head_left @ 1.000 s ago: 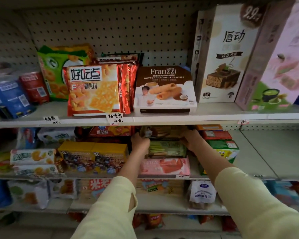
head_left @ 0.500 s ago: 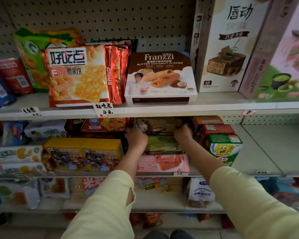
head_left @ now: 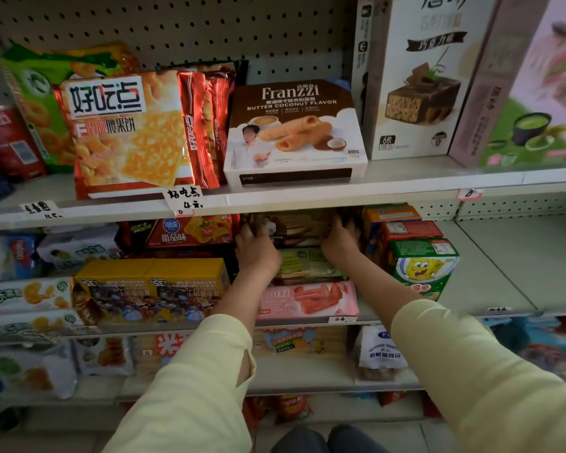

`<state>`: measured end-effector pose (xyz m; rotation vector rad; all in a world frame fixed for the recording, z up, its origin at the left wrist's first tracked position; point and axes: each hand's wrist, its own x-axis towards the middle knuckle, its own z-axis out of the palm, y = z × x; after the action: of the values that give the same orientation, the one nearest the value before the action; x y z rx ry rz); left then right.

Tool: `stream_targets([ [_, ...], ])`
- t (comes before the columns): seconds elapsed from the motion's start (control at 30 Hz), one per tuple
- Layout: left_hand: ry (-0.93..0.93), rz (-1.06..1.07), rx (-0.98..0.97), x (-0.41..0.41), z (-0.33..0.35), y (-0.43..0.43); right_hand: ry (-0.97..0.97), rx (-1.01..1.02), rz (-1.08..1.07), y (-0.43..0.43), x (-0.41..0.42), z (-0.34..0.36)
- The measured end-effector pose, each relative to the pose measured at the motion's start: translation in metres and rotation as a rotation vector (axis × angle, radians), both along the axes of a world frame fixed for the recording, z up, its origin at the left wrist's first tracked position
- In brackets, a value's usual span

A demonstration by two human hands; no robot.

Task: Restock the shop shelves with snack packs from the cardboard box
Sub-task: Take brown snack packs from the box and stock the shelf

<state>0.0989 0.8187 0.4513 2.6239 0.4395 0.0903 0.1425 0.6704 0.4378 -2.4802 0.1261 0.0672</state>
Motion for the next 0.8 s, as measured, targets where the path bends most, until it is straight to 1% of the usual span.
stream_targets([
  [0.1,-0.020,-0.053,0.087,-0.007,-0.006,0.000,-0.095,-0.127,0.027,0.004,-0.009,-0.002],
  [0.17,-0.031,-0.086,0.134,-0.012,-0.009,0.000,-0.133,-0.162,0.033,0.007,-0.014,0.000],
  [0.3,-0.055,-0.133,0.109,-0.017,-0.008,-0.001,-0.143,-0.255,0.096,0.010,-0.023,0.005],
  [0.37,-0.065,-0.164,0.137,-0.020,-0.005,-0.004,-0.144,-0.270,0.210,0.009,-0.030,0.011],
  [0.43,-0.081,-0.168,0.178,-0.028,0.000,-0.010,-0.120,-0.302,0.390,0.006,-0.040,0.016],
  [0.5,-0.088,-0.162,0.230,-0.037,0.005,-0.015,-0.134,-0.439,0.547,0.002,-0.052,0.019],
  [0.53,-0.080,-0.175,0.265,-0.040,0.008,-0.016,-0.166,-0.512,0.585,-0.001,-0.056,0.020],
  [0.57,-0.047,-0.206,0.296,-0.043,0.011,-0.016,-0.197,-0.553,0.587,-0.003,-0.060,0.022],
  [0.63,0.073,-0.285,0.332,-0.047,0.012,-0.017,-0.224,-0.563,0.572,-0.005,-0.064,0.021],
  [0.73,0.237,-0.360,0.382,-0.050,0.006,-0.019,-0.159,-0.530,0.571,-0.008,-0.067,0.015],
  [0.8,0.254,-0.374,0.388,-0.052,-0.001,-0.021,-0.099,-0.524,0.550,-0.010,-0.067,0.007],
])
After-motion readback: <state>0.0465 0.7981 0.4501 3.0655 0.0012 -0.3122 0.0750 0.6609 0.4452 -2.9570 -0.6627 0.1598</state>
